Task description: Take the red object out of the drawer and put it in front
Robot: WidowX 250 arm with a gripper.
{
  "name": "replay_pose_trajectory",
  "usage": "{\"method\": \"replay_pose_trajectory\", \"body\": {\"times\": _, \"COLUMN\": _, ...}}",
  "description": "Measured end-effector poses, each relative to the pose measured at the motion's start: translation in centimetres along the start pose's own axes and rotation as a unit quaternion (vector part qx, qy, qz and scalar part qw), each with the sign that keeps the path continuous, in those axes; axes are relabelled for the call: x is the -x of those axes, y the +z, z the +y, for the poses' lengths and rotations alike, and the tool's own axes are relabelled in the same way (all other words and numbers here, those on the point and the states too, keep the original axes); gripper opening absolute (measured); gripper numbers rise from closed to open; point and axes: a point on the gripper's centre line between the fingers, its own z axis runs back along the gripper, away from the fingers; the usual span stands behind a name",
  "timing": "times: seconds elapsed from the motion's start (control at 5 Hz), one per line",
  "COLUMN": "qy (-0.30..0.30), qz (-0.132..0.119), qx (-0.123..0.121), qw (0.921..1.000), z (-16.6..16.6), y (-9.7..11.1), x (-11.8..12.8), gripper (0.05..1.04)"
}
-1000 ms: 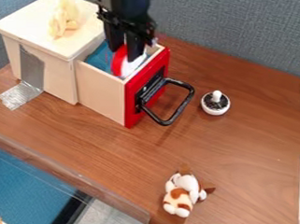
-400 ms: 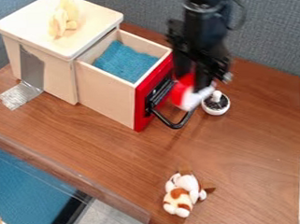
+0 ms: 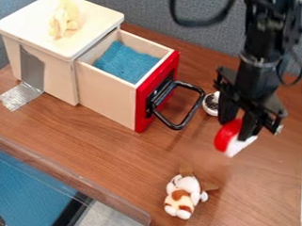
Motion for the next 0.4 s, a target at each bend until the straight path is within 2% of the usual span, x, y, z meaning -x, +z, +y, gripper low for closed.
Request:
{"method": "replay_pose_trajectory", "body": {"times": 0.2, "qy": 0.028, "qz": -0.004, "qx": 0.007, "qw": 0.9996, "z": -0.1, "y": -1.9, "x": -0.7, "gripper": 0.515}}
{"method": "replay_pose_trajectory", "body": {"times": 0.4, "qy": 0.048, "qz": -0.005, "qx": -0.009, "qw": 0.9988, "z": 0.6, "y": -3.2, "x": -1.7, "gripper": 0.515}}
